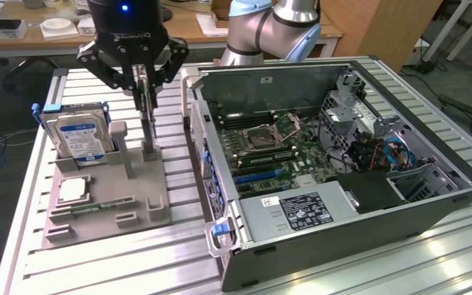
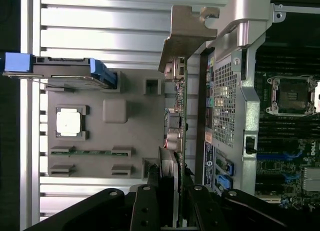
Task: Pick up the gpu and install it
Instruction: 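Pick up the gpu and move the gpu toward the slot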
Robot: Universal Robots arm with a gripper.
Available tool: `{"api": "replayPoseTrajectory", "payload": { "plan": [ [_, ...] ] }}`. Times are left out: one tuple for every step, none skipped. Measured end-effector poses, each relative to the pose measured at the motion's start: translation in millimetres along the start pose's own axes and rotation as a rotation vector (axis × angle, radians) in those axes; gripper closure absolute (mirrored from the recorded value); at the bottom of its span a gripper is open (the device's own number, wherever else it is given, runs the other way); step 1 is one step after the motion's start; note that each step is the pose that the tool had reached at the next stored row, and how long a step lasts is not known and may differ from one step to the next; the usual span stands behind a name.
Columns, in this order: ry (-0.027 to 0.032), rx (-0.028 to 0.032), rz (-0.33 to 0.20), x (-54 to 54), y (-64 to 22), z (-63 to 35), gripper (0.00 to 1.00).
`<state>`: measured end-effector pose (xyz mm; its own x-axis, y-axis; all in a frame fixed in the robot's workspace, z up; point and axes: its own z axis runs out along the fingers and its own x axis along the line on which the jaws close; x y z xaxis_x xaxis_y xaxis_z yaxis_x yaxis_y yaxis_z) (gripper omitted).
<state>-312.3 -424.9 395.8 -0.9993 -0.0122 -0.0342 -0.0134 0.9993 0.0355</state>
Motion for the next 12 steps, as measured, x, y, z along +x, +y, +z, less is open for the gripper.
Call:
{"api": "replayPoseTrajectory", "payload": {
  "plan": [
    [0.0000,0.0000,0.000,-2.1,0.0,0.1,0.73],
    [0.0000,0.0000,0.000,-4.2,0.0,0.1,0.73],
    [0.0000,0.0000,0.000,-6.3,-0.1,0.2,0.73],
    [-0.0001,0.0001,0.000,-8.1,-0.1,0.3,0.73],
    [0.0000,0.0002,0.000,-10.1,-0.1,0.3,0.73],
    [0.0000,0.0003,0.000,-12.1,-0.2,0.4,0.73],
    [0.0000,0.0008,0.000,-13.4,-0.2,0.4,0.73],
    [0.0000,0.0021,0.000,-14.2,-0.2,0.1,0.73],
    [0.0000,0.0050,0.000,-14.6,-0.1,-0.2,0.73],
    [0.0002,0.0090,0.000,-15.1,-0.1,-0.6,0.73],
    [0.0002,0.0133,0.000,-15.5,-0.2,-1.0,0.73],
    [0.0003,0.0181,-0.001,-15.9,-0.2,-1.8,0.73]
  ]
}}
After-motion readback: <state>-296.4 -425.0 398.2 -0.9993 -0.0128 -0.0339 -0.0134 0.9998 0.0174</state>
